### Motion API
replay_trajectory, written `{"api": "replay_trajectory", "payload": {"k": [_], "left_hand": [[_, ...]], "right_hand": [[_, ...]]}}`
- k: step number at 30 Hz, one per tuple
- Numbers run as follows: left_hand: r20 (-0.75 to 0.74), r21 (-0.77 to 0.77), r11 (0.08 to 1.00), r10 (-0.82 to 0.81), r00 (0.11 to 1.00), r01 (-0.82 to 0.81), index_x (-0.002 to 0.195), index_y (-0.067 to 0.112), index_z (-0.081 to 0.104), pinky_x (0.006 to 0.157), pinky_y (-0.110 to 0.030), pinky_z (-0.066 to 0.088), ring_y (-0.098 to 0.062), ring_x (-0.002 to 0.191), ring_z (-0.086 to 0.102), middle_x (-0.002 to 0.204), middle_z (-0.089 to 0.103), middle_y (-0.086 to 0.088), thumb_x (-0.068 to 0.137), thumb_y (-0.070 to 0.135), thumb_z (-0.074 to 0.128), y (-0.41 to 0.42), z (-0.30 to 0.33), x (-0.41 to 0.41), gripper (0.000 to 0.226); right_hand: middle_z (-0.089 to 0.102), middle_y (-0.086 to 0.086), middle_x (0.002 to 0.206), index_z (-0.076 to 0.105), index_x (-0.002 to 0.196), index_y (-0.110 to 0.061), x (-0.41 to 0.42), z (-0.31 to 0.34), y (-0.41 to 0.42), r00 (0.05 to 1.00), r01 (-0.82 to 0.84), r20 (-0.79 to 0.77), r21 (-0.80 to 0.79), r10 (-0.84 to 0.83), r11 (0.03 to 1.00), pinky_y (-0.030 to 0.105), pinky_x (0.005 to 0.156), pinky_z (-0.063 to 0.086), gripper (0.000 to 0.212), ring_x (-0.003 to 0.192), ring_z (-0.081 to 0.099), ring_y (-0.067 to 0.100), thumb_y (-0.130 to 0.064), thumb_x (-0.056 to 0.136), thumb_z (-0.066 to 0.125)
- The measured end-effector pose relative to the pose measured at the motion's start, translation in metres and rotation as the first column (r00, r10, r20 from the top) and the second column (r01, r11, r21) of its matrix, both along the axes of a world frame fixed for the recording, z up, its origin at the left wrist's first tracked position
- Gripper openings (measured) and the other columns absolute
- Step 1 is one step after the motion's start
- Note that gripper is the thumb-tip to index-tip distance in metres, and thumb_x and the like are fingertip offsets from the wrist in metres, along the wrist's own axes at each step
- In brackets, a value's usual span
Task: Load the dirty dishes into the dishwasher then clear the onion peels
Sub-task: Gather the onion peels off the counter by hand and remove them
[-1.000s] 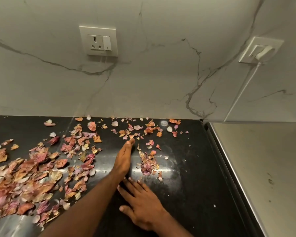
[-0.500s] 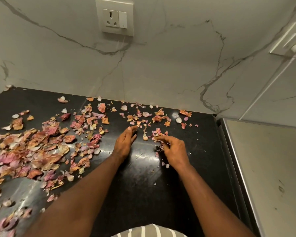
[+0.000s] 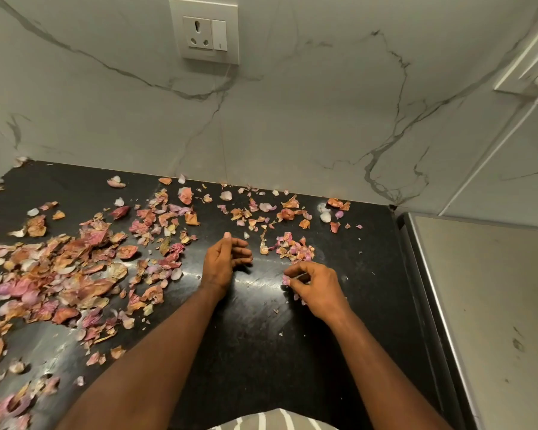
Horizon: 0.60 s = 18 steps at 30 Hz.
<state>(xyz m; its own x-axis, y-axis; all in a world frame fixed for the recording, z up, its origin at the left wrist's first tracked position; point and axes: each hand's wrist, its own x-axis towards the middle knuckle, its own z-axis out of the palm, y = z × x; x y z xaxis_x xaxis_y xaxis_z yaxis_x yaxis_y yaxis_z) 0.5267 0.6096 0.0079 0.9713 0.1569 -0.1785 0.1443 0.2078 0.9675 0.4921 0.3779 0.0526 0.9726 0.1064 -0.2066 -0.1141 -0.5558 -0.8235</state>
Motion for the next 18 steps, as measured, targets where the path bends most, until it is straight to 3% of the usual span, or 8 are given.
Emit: {"api": "replay_trajectory", "payload": {"k": [5,8,11,15,18], "left_hand": [[-0.002,0.006,1.0,-0.005,1.0,0.006,0.111,-0.013,0.061,0.063,-0.046,0.061,-0.038,0.076,0.067,0.091,0.068,-0.026,0.112,0.04,0.036,0.0,0.001,-0.003,0.058],[0.002,0.024,1.0,-0.005,1.0,0.004,0.11,-0.013,0.061,0.062,-0.045,0.061,-0.035,0.074,0.068,0.09,0.069,-0.025,0.112,0.039,0.037,-0.001,0.002,-0.004,0.058],[-0.002,0.035,0.999,-0.009,1.0,0.009,0.109,-0.012,0.062,0.062,-0.046,0.06,-0.033,0.072,0.068,0.089,0.07,-0.024,0.111,0.039,0.037,-0.002,0.002,-0.004,0.057],[-0.012,0.037,0.999,0.007,1.0,-0.006,0.108,-0.012,0.062,0.061,-0.045,0.06,-0.036,0.073,0.068,0.09,0.069,-0.027,0.111,0.04,0.038,-0.002,0.002,-0.005,0.057],[-0.004,0.057,0.998,0.007,1.0,-0.006,0.107,-0.01,0.063,0.061,-0.045,0.059,-0.038,0.075,0.067,0.092,0.067,-0.033,0.111,0.04,0.038,-0.003,0.001,-0.006,0.056]], "right_hand": [[0.07,-0.009,0.096,0.069,0.097,-0.029,0.001,0.001,-0.024,0.961,-0.192,-0.249,-0.297,0.118,0.935,0.032,0.085,0.059,0.03,0.088,0.068,0.005,-0.022,0.077,0.091],[0.071,-0.006,0.097,0.069,0.097,-0.029,0.004,-0.003,-0.022,0.957,-0.2,-0.261,-0.261,0.13,0.944,0.036,0.088,0.06,0.03,0.089,0.069,0.007,-0.015,0.079,0.089],[0.07,-0.009,0.099,0.071,0.102,-0.027,0.007,-0.004,-0.015,0.986,-0.141,-0.118,-0.246,0.115,0.959,0.033,0.089,0.06,0.022,0.09,0.068,0.005,-0.01,0.089,0.078],[0.065,-0.012,0.117,0.072,0.118,-0.025,0.003,-0.006,-0.005,0.971,0.124,0.224,-0.188,-0.08,0.974,0.02,0.095,0.054,0.032,0.103,0.063,0.002,-0.004,0.094,0.069],[0.068,-0.015,0.11,0.075,0.113,-0.026,-0.003,0.006,-0.006,0.981,0.05,0.192,-0.201,-0.01,0.978,0.005,0.082,0.047,0.03,0.096,0.065,-0.003,-0.004,0.096,0.064]]}}
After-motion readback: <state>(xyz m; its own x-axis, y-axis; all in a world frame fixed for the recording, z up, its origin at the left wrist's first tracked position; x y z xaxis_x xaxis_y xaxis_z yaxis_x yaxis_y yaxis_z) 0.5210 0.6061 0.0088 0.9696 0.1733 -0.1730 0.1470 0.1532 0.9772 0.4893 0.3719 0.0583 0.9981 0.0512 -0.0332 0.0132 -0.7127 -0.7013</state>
